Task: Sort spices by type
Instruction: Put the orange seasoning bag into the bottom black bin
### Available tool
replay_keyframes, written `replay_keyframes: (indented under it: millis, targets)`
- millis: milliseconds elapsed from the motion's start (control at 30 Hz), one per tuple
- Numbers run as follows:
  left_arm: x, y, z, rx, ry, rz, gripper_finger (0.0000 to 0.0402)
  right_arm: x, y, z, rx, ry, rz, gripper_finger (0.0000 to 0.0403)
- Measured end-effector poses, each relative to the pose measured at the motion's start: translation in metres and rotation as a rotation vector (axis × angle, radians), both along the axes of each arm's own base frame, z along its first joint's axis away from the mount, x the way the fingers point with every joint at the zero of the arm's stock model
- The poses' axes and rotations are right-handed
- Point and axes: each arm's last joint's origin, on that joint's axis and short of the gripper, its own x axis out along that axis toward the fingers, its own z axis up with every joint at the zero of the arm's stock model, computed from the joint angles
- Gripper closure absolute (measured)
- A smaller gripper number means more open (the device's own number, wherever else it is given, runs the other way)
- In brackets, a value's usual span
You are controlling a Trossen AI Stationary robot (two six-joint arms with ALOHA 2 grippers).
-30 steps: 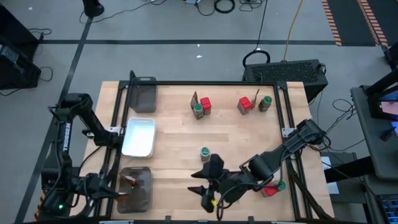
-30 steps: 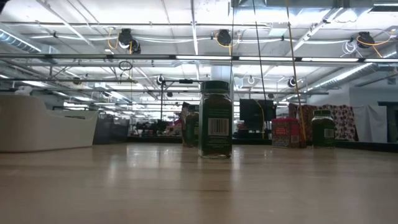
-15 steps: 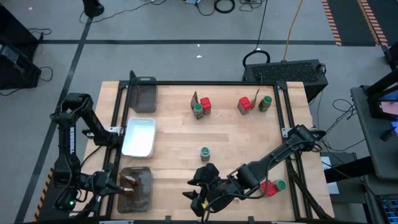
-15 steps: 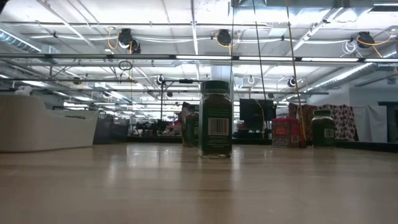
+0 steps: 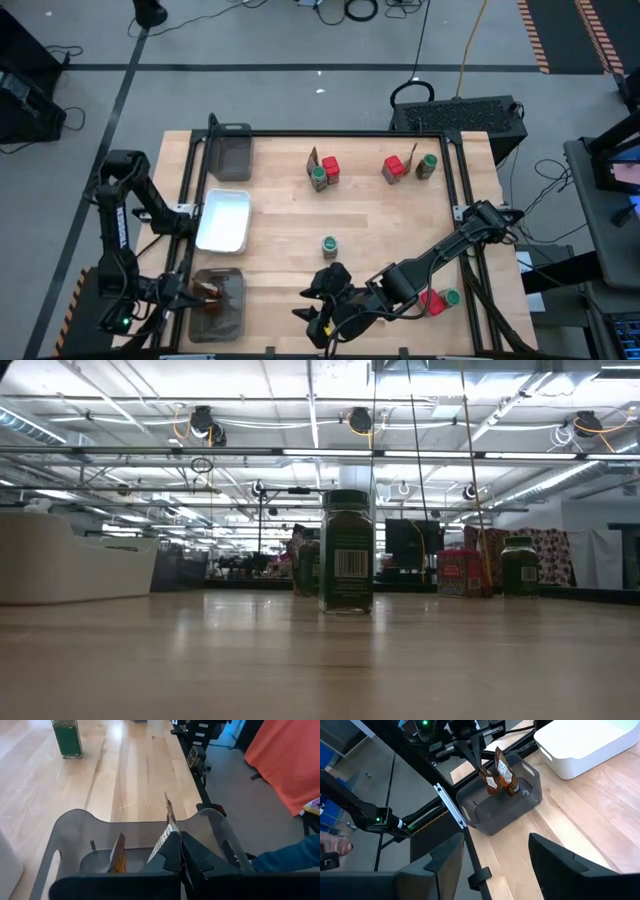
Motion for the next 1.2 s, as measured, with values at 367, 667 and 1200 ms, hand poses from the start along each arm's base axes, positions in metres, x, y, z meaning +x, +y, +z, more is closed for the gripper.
replay_keyframes:
  millis: [367, 667, 1200]
  targets:
    - [0.002, 0.004, -0.016, -0.035, 0.029, 0.003, 0.0396, 0.0, 0.0, 0.0, -0.013, 0.0, 0.007, 0.0195]
    - [0.0, 0.003, -0.018, -0.03, 0.129, -0.035, 0.0395, 0.0, 0.0, 0.0, -0.022, 0.002, 0.011, 0.0195]
    - [0.0, 0.004, -0.017, -0.036, 0.161, -0.048, 0.0331, 0.0, 0.0, 0.0, -0.028, 0.005, 0.013, 0.0195]
